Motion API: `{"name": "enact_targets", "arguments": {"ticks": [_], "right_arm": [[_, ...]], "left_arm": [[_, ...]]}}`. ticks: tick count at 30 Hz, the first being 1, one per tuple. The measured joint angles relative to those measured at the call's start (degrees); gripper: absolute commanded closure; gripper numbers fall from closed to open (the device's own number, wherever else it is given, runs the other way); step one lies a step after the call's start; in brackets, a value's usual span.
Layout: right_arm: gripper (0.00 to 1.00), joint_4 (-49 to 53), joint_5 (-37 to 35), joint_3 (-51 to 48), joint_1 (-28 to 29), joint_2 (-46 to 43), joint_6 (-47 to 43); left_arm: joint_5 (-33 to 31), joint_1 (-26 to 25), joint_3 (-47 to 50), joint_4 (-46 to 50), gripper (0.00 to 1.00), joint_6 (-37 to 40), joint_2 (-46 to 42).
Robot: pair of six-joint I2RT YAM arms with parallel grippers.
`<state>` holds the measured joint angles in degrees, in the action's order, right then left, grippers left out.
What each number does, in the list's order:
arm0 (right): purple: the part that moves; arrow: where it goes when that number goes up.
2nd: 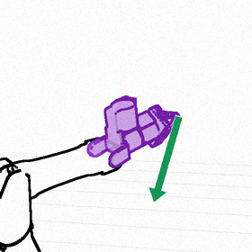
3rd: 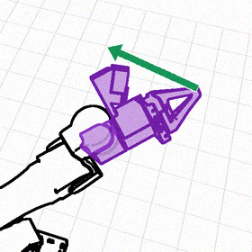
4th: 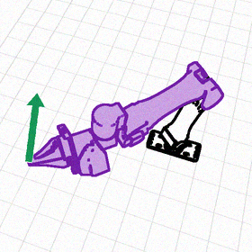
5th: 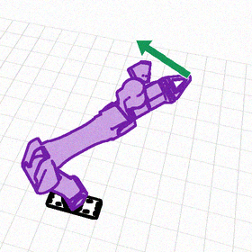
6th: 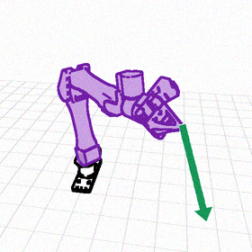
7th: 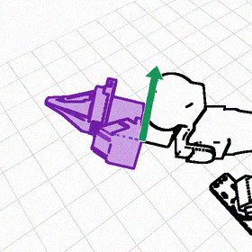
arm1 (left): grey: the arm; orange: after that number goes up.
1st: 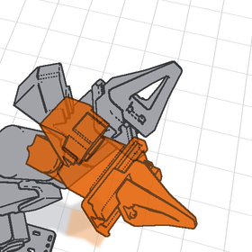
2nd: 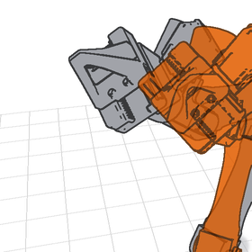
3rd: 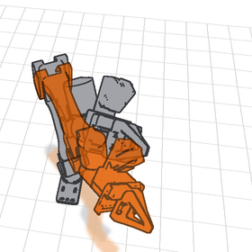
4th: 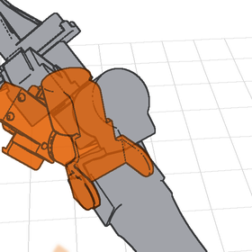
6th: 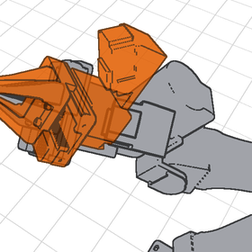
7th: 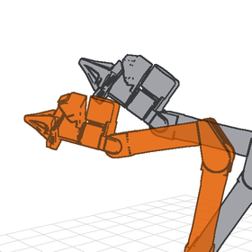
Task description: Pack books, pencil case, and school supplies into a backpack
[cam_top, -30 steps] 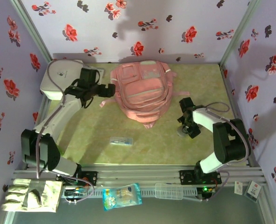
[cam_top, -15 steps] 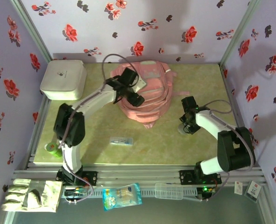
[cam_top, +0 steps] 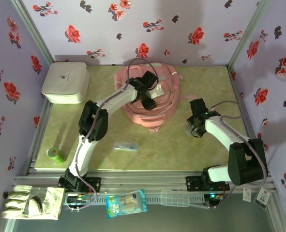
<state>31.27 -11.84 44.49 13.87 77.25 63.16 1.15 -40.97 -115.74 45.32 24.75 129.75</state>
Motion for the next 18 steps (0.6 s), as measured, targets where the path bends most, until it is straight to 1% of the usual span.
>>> {"name": "enact_targets", "arguments": {"ticks": [3, 4, 11, 14, 16, 18], "right_arm": [[0.46, -0.2, 0.0, 0.0, 0.0, -0.3, -0.2], [0.46, -0.2, 0.0, 0.0, 0.0, -0.4, -0.2], [0.46, -1.3, 0.0, -0.4, 0.0, -0.5, -0.2], [0.46, -1.5, 0.0, -0.4, 0.0, -0.5, -0.2], [0.46, -1.5, 0.0, -0.4, 0.0, -0.5, -0.2], [0.46, -1.6, 0.1, -0.4, 0.0, -0.5, -0.2]], "left_arm": [[0.0, -0.2, -0.4, 0.8, 0.39, 1.7, 0.1], [0.0, -0.2, -0.5, 1.0, 0.40, 2.3, 0.0], [-0.7, -0.3, -0.5, 1.1, 0.54, 3.9, 0.1], [-1.5, -0.5, -0.5, 1.2, 0.58, 4.3, 0.1], [-2.4, -0.8, -0.7, 1.2, 0.66, 4.7, 0.5], [-2.8, -1.1, -0.7, 1.2, 0.75, 4.8, 0.6]]}}
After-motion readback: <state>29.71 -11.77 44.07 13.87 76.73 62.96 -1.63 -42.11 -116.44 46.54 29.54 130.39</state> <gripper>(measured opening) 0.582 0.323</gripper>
